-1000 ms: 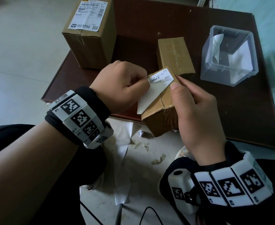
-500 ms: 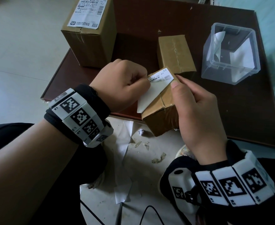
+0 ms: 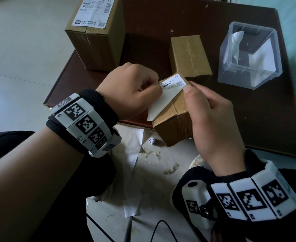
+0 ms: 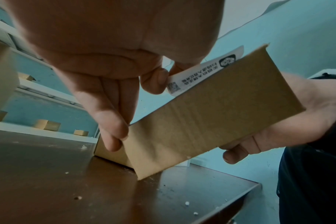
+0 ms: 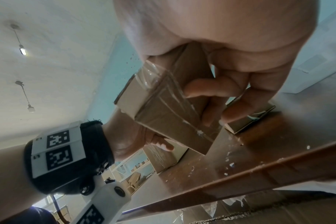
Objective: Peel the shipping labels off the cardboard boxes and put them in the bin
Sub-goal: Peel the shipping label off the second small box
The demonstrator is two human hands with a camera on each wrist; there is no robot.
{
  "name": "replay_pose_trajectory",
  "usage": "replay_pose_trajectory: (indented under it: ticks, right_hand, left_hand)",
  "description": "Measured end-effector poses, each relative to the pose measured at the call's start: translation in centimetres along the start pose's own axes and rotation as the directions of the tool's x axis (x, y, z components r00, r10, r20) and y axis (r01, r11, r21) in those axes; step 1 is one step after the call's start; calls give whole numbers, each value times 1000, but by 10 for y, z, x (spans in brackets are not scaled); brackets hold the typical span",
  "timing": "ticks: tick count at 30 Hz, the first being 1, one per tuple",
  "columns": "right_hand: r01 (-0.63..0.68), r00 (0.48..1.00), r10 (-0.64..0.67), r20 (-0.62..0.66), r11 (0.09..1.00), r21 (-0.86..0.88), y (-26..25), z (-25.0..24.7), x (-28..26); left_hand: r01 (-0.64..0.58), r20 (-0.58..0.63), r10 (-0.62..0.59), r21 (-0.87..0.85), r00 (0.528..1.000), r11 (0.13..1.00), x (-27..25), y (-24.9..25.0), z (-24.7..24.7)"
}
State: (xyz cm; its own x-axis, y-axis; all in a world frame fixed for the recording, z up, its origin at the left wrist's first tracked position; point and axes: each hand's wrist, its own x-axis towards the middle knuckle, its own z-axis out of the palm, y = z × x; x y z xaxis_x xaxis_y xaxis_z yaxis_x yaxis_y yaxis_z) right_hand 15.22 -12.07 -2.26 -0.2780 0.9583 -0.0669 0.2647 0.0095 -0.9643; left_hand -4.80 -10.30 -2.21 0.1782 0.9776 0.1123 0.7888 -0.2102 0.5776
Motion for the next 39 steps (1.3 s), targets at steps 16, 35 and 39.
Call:
replay_pose_trajectory:
  ticks: [16, 35, 39]
  right_hand:
    - [-29, 999, 29, 19, 1000, -10, 2, -1, 2]
    - [-50, 998, 50, 35, 999, -17, 1, -1, 1]
    - [-62, 997, 62, 35, 998, -25, 1, -2, 2]
  left_hand:
    - [-2, 15, 2, 10, 1000, 1000, 1, -1, 0]
    - [-5, 21, 4, 33, 1000, 999, 0, -2, 1]
    - [-7, 27, 6, 41, 1000, 999, 0, -2, 2]
